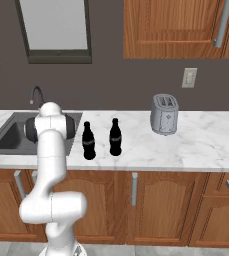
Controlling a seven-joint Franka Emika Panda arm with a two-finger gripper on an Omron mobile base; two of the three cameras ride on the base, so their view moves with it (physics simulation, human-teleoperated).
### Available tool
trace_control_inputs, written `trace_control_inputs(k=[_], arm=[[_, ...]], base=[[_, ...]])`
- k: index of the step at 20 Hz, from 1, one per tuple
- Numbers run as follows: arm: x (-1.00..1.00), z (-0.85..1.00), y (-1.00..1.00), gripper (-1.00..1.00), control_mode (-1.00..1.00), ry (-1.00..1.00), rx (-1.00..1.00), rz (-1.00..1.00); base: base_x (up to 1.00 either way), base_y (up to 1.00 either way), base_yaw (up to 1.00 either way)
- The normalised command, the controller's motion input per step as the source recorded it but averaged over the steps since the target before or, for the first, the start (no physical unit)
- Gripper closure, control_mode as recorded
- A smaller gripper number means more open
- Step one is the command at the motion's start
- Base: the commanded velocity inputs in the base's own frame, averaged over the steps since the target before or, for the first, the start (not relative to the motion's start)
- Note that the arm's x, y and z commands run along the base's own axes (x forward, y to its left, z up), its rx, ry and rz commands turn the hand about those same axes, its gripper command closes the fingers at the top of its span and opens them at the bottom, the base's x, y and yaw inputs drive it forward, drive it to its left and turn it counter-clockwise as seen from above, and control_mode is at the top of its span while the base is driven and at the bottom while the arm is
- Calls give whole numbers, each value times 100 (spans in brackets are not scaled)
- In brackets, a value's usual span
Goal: Place the large bottle from the dining counter next to the other large bottle outside the sink, and place the small bottle from the dining counter next to the other small bottle inside the sink.
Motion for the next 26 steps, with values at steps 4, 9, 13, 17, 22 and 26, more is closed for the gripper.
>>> trace_control_inputs(k=[4,9,13,17,22,26], arm=[[2,-6,0,-100,-100,0,0,0],[0,28,0,-100,-100,0,3,0],[0,54,-1,-100,-100,0,10,0],[0,57,-18,-100,-100,3,13,-1],[-2,56,-30,-100,-100,8,6,-9],[-6,41,-34,-100,-100,20,0,-10]], base=[[0,0,0],[0,0,0],[0,0,0],[0,0,0],[0,0,0],[0,0,0]])
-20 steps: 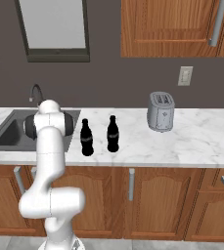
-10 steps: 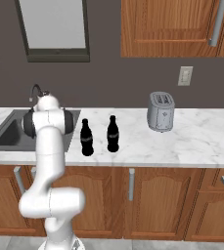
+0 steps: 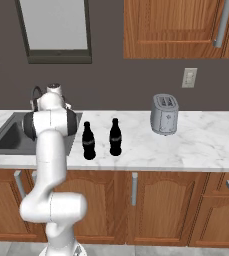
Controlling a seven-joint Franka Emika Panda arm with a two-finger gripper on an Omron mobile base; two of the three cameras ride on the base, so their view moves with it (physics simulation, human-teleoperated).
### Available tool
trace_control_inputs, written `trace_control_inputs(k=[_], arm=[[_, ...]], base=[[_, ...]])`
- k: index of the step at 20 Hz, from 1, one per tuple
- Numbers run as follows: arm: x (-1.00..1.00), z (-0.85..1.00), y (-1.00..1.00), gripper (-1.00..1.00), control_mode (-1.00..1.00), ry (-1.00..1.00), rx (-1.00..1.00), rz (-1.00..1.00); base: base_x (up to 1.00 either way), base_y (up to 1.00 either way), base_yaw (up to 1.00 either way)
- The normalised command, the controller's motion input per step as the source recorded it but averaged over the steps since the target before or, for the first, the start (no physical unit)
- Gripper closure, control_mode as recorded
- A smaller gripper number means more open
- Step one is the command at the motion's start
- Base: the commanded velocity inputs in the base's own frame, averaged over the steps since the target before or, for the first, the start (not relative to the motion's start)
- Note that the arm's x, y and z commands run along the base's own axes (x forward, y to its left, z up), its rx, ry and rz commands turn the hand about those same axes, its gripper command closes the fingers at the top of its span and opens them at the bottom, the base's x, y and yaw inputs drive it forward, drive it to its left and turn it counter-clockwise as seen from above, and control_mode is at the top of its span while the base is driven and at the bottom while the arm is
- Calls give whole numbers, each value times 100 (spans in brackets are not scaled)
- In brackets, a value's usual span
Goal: Place the large bottle from the dining counter next to the other large bottle outside the sink, and place the small bottle from the dining counter next to the other small bottle inside the sink.
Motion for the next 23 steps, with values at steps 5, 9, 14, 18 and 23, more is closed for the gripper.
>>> trace_control_inputs(k=[5,9,14,18,23], arm=[[-20,39,-5,-100,-100,26,-5,-3],[-48,17,-17,-100,-100,11,-5,0],[-63,23,-9,-100,-100,0,-3,1],[-96,14,-1,-100,-100,0,0,9],[-98,0,-9,-100,-100,-3,0,13]], base=[[0,0,0],[0,0,0],[0,0,0],[0,0,0],[0,0,0]])
